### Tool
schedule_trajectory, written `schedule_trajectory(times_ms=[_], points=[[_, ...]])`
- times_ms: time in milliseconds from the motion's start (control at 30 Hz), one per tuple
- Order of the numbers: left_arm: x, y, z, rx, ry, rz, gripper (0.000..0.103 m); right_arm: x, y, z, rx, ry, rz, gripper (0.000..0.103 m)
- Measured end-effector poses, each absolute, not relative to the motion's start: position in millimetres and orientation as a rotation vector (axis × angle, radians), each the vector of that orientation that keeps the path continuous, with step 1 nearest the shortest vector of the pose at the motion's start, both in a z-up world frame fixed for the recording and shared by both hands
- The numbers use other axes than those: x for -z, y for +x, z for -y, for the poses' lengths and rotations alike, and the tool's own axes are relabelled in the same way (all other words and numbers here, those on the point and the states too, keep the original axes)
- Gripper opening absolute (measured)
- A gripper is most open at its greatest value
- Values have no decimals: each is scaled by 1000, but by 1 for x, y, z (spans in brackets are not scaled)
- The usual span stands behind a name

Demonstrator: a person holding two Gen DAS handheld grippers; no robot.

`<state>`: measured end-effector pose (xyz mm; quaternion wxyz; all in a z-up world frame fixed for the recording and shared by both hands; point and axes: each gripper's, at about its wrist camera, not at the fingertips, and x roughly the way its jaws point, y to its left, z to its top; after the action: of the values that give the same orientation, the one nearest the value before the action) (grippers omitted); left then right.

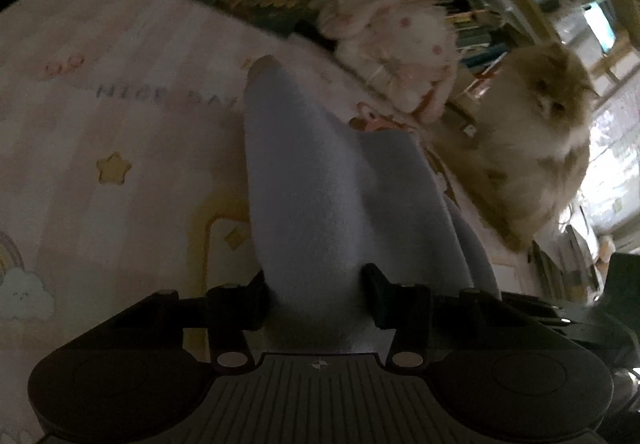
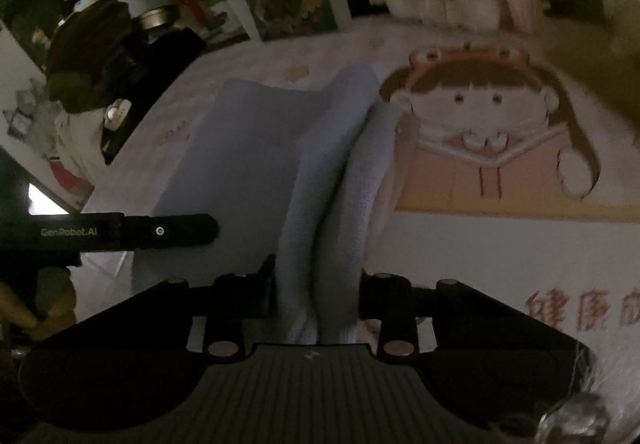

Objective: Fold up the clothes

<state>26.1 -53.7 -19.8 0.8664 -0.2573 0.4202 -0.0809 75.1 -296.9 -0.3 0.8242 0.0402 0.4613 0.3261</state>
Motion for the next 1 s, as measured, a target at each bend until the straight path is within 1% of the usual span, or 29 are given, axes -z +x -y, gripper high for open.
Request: schedule_trajectory(times_ms=[267, 567, 1000], points=[[4, 26, 57, 171, -530, -834, 46, -13, 76, 304, -709, 78, -922, 31], [-1, 27, 43, 163, -554, -821, 46, -21, 80, 293, -722, 65, -908, 31], [-1, 30, -9, 200, -552, -827, 46, -23, 71, 246, -685, 79, -902, 32]])
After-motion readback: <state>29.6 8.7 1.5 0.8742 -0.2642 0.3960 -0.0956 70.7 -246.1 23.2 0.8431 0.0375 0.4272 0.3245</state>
